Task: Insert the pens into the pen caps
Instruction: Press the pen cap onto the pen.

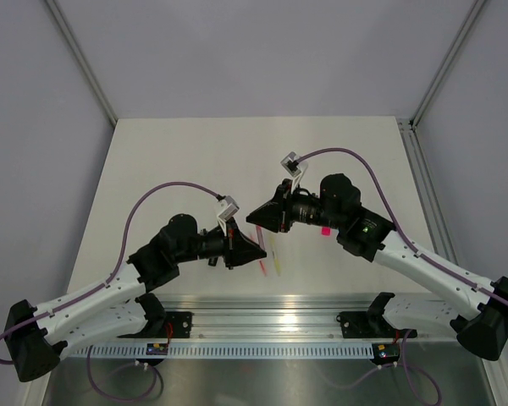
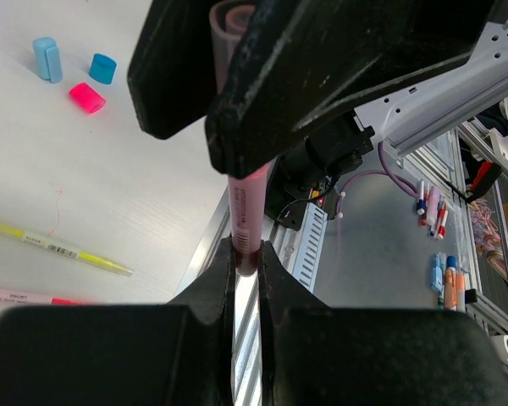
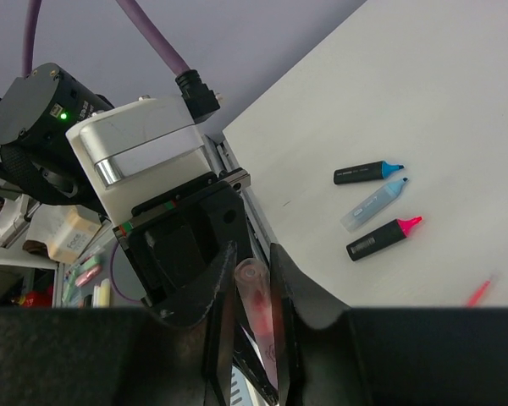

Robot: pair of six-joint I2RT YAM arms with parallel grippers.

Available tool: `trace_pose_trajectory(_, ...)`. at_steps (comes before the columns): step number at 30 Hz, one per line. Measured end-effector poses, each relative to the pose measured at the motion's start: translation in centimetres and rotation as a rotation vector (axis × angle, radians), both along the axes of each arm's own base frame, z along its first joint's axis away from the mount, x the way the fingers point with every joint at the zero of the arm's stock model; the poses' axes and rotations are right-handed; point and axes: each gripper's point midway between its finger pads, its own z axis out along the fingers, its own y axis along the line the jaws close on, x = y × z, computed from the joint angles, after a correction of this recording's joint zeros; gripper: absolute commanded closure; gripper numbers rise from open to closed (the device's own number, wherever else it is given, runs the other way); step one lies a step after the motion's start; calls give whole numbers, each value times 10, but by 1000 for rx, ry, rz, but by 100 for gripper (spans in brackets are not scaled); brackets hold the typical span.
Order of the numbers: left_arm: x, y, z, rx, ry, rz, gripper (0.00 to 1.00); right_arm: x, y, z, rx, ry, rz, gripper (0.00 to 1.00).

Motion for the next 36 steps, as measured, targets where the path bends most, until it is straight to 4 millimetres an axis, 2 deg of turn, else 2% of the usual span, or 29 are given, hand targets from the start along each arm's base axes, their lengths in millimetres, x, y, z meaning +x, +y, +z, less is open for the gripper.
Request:
trace_pose_trajectory(2,0,0,0,0,2,-1,100,1,0,0,1,-2,-3,80)
trace_pose_trajectory(3,0,0,0,1,3,0,100,1,0,-1,2,-2,-3,85)
trace_pose_trajectory(4,0,0,-1,2,5,0,100,1,0,-2,2,-2,-3,95)
trace_pose_trajectory(6,-1,1,-2,7,10,2,100,1,0,-4,4,-4,-7,100)
trace_pose_trajectory(15,-5,4,-1,7,23,1,100,-2,-20,-6,46,-35,-78,100)
trace_pose_trajectory(20,-7,3,-5,15,46,-11,100,-4,-35,-16,77,-29,-134,100)
trace_pose_trajectory(25,-7,2,-14,35,107,-37,100,-6,-32,-27,85,-14,-192,100)
trace_pose_trajectory(29,-16,3,-16,37,138,-84,100,-15,-24,-28,92,-20,-226,100)
trace_pose_trajectory(33,-14,7,-19,48,165,-78,100,-15,-32,-37,123,11,-280,100)
trace_pose_trajectory(36,-12,12,-23,63,185,-66,100,-17,-31,-43,129,36,-308,100)
